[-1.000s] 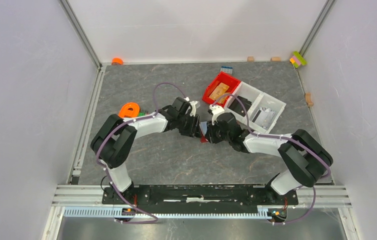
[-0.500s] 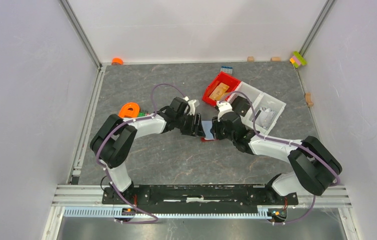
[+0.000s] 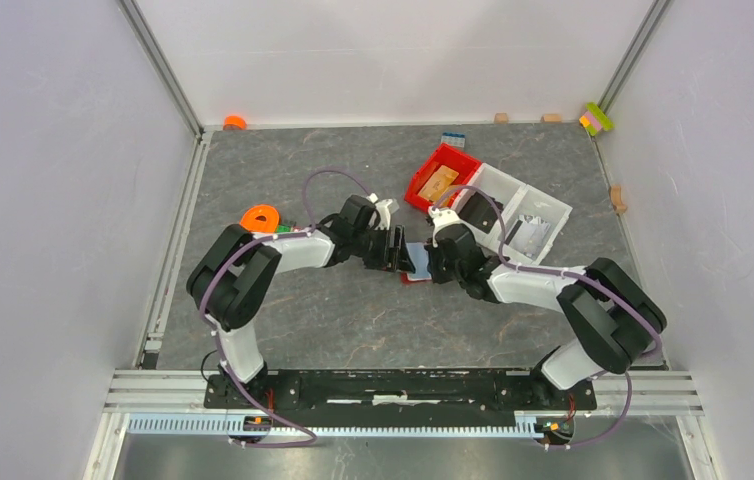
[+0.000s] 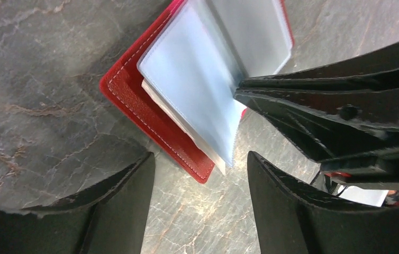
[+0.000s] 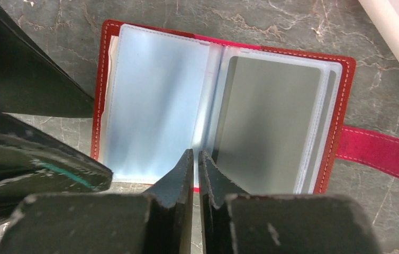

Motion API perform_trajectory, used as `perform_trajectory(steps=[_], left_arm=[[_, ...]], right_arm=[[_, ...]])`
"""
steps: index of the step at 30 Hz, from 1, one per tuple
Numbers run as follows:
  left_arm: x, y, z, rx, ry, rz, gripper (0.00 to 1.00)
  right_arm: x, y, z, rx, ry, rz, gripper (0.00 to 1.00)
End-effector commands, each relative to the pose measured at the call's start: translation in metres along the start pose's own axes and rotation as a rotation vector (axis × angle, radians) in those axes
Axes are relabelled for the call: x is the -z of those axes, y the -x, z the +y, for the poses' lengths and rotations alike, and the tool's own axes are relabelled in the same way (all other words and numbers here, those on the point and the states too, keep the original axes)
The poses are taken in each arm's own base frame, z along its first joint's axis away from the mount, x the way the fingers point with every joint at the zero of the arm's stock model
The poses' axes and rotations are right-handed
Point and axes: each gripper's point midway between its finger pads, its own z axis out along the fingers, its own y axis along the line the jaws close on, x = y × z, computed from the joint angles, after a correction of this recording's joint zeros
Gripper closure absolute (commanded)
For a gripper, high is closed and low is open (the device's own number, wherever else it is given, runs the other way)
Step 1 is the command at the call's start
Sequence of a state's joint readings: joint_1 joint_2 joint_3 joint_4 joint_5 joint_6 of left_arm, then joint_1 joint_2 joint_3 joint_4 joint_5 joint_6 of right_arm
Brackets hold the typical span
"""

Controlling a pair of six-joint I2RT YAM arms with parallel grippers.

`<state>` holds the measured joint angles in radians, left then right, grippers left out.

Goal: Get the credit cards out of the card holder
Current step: Open the card holder at the center of the board.

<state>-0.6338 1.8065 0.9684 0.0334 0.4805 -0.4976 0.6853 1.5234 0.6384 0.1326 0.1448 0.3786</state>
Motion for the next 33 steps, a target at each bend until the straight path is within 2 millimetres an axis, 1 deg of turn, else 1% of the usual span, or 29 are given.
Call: perform_trajectory(steps=[1,8,11,16,18,20,24,28,31,33], left_arm=[[-0.009,0.006,-0.004,0.029,-0.049,0.012,0.31],[-0.013,0.003,-0.009,0.033,-0.099,0.046,0.41],[-0.014,0.004,-0.011,0.046,-0.128,0.047,0.50],[-0.006,0.011,-0.009,0.069,-0.157,0.008,0.76],[-0.002,0.014,-0.008,0.076,-0.162,-0.011,0.84],[0.001,0.016,-0.007,0.075,-0.162,-0.019,0.88],[0.003,0.017,-0.007,0.077,-0.162,-0.024,0.92],[0.007,0.019,-0.005,0.087,-0.162,-0.030,0.92],[0.011,0.021,0.004,0.105,-0.143,-0.038,0.92],[0.013,0.020,0.011,0.107,-0.104,-0.032,0.92]], right_arm=[[-0.004,0.016,0.013,-0.006,0.047,-0.016,0.90],[-0.005,0.013,0.020,-0.006,0.090,-0.007,0.90],[-0.004,0.014,0.024,-0.006,0.112,-0.010,0.92],[-0.002,0.015,0.024,-0.009,0.114,-0.019,0.92],[-0.001,0.016,0.023,-0.008,0.110,-0.025,0.92],[0.002,0.019,0.022,-0.012,0.104,-0.038,0.92],[0.010,0.027,0.016,-0.014,0.078,-0.079,0.92],[0.021,0.038,0.008,-0.007,0.035,-0.122,0.90],[0.028,0.043,-0.004,-0.009,-0.022,-0.147,0.85],[0.030,0.044,-0.009,-0.013,-0.045,-0.153,0.78]])
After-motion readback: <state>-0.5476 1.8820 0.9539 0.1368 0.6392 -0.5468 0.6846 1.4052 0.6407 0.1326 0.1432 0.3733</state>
